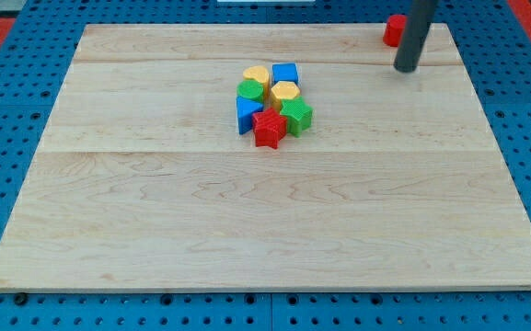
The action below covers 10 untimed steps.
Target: Place the red star below the red circle
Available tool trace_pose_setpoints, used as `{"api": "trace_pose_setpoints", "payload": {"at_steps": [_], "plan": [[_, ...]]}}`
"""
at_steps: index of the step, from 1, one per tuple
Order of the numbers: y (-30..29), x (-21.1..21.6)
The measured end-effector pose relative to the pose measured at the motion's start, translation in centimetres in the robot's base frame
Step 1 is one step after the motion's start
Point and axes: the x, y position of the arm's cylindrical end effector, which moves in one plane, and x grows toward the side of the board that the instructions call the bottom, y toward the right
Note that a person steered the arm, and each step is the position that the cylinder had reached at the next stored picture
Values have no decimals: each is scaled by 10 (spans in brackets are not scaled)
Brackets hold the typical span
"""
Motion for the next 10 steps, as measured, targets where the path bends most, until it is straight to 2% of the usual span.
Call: {"api": "trace_pose_setpoints", "payload": {"at_steps": [1, 2, 3, 4, 5, 7, 8, 10], "plan": [[-24, 66], [-86, 142], [-174, 185], [-267, 170], [-279, 130], [-253, 70], [-236, 58], [-192, 85]]}}
